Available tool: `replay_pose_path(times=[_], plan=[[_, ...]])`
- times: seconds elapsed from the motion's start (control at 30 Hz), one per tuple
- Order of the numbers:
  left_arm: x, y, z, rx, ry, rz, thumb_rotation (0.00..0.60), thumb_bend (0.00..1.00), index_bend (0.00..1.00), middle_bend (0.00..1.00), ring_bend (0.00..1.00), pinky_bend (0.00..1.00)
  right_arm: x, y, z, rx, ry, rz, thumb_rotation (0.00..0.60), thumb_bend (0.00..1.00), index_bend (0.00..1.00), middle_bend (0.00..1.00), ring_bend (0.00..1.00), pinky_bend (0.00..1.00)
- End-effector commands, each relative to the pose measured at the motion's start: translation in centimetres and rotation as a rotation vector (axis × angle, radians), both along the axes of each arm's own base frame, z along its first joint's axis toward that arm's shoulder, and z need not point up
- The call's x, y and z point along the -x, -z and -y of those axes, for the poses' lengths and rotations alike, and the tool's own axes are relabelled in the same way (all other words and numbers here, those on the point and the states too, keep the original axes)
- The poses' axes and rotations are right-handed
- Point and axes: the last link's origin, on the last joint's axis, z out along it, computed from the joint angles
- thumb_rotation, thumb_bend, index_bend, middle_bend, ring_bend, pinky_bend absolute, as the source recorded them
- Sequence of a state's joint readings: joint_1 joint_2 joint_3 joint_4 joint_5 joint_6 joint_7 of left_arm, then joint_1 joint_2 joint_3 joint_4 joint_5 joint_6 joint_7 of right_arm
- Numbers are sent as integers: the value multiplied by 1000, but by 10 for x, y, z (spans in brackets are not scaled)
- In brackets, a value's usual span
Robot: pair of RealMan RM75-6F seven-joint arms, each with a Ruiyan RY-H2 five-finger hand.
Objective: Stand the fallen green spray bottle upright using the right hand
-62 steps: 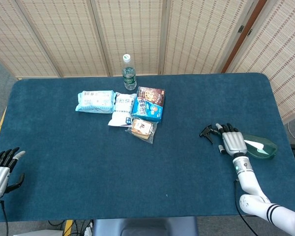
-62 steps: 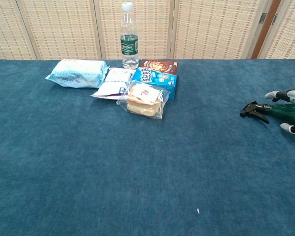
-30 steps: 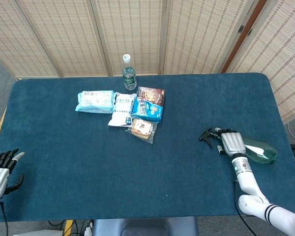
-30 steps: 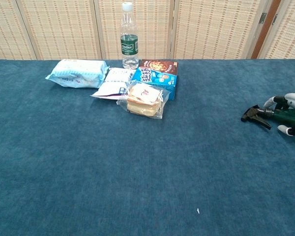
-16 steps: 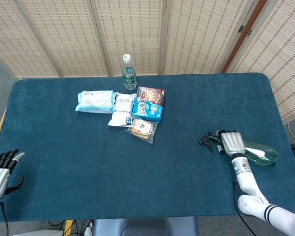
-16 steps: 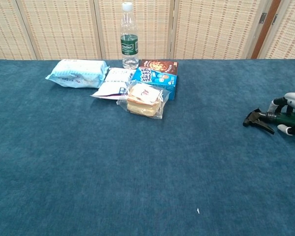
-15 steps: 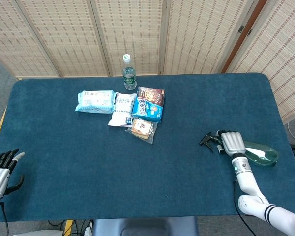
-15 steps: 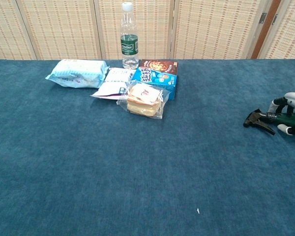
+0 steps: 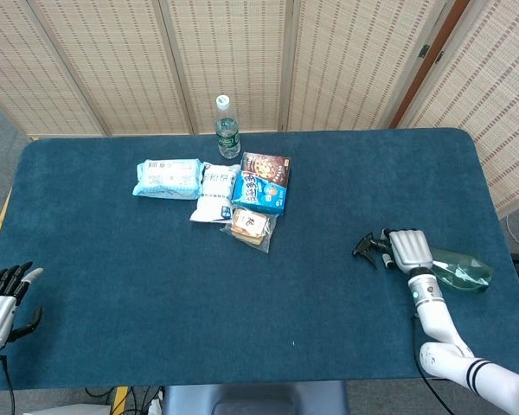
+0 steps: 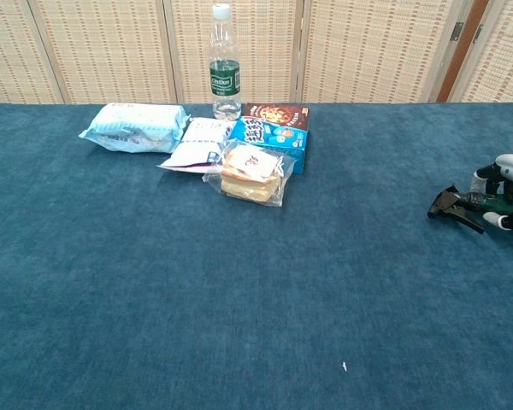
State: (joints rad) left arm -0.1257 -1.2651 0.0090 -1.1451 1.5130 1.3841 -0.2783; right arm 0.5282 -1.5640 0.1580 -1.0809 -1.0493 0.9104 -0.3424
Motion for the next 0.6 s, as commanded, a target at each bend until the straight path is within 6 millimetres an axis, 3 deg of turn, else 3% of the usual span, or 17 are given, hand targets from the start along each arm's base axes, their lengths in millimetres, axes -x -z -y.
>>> replay_pose_path(times=[0.03,0.6], plan=[[0,0,0,0,1,0,600,454,124,68,0,0,-1,-3,1,8,-3,-1,600,309,442,580,450,418],[-7,-2,1,-4,14,-10,600,454,124,68,0,0,-21,-31,-3,111,-54,82,600,307,444,582,455,418]])
